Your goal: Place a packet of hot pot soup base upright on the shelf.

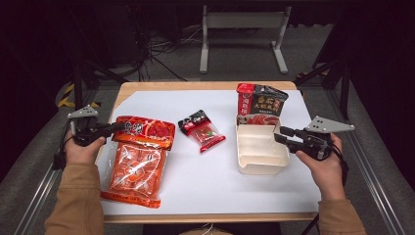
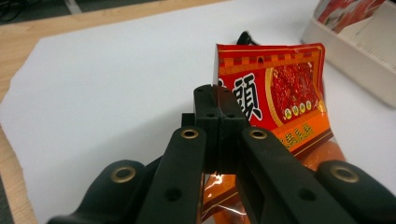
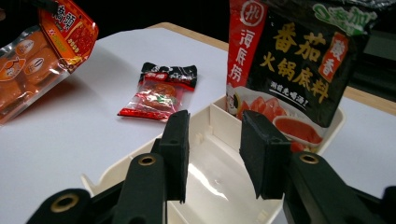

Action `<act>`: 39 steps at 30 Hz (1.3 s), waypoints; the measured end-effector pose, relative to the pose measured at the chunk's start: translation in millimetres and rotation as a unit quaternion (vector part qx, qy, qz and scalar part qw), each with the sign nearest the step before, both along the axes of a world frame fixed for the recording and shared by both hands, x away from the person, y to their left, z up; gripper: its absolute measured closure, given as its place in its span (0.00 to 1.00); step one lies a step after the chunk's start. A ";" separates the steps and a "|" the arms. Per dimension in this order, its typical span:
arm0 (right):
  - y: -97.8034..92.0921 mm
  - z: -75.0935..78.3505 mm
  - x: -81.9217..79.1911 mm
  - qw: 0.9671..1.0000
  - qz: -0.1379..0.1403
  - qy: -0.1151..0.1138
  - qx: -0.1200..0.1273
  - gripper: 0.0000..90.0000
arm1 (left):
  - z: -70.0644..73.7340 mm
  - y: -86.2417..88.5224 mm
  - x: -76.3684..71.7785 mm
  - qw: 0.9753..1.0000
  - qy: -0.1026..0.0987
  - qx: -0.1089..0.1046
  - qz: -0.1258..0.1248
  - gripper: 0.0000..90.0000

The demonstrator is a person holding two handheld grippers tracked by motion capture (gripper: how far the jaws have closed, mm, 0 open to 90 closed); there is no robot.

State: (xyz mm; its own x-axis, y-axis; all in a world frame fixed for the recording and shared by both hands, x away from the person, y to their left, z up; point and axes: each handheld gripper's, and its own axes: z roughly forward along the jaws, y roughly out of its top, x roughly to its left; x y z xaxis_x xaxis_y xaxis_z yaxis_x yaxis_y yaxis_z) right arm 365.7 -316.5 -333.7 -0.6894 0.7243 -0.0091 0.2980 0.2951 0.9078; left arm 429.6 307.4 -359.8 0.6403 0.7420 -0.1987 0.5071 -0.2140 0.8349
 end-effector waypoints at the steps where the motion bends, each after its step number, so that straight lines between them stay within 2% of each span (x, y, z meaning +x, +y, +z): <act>1: 3.2 2.3 -0.9 1.000 0.004 -0.002 0.003 0.70 | 4.1 -1.1 -2.6 1.000 -0.001 -0.003 -0.002 1.00; 5: 8.5 5.4 -2.2 1.000 0.013 0.000 0.006 0.72 | 18.4 -2.9 -11.3 1.000 -0.003 -0.012 -0.007 1.00; 10: 15.8 8.8 -3.7 1.000 0.027 0.006 0.010 0.74 | 29.3 -5.1 -19.1 1.000 -0.012 -0.014 -0.011 1.00; 16: 32.1 15.1 -6.5 0.999 0.046 0.011 0.018 0.75 | 47.6 -12.8 -33.6 0.999 -0.036 -0.013 -0.025 1.00; 20: 43.8 17.8 -6.5 0.998 0.054 0.012 0.027 0.74 | 59.6 -18.4 -44.8 0.997 -0.059 -0.008 -0.038 1.00; 21: 43.8 17.8 -6.5 0.998 0.054 0.012 0.027 0.74 | 59.6 -18.4 -44.8 0.997 -0.059 -0.008 -0.038 1.00; 23: 49.0 20.1 -6.5 0.998 0.058 0.011 0.032 0.73 | 66.4 -21.9 -52.5 0.996 -0.077 -0.001 -0.049 1.00; 27: 57.7 25.9 -9.0 0.997 0.071 0.006 0.034 0.73 | 81.9 -28.9 -71.1 0.992 -0.103 -0.002 -0.066 1.00; 31: 65.0 33.5 -12.3 0.996 0.084 0.000 0.034 0.73 | 92.6 -34.7 -85.1 0.990 -0.118 0.002 -0.078 1.00; 37: 70.8 43.6 -16.1 0.994 0.097 -0.008 0.042 0.73 | 105.6 -45.2 -102.7 0.984 -0.141 0.005 -0.105 1.00; 39: 74.0 46.2 -18.0 0.994 0.104 -0.011 0.043 0.73 | 110.1 -49.5 -109.3 0.982 -0.151 0.004 -0.116 1.00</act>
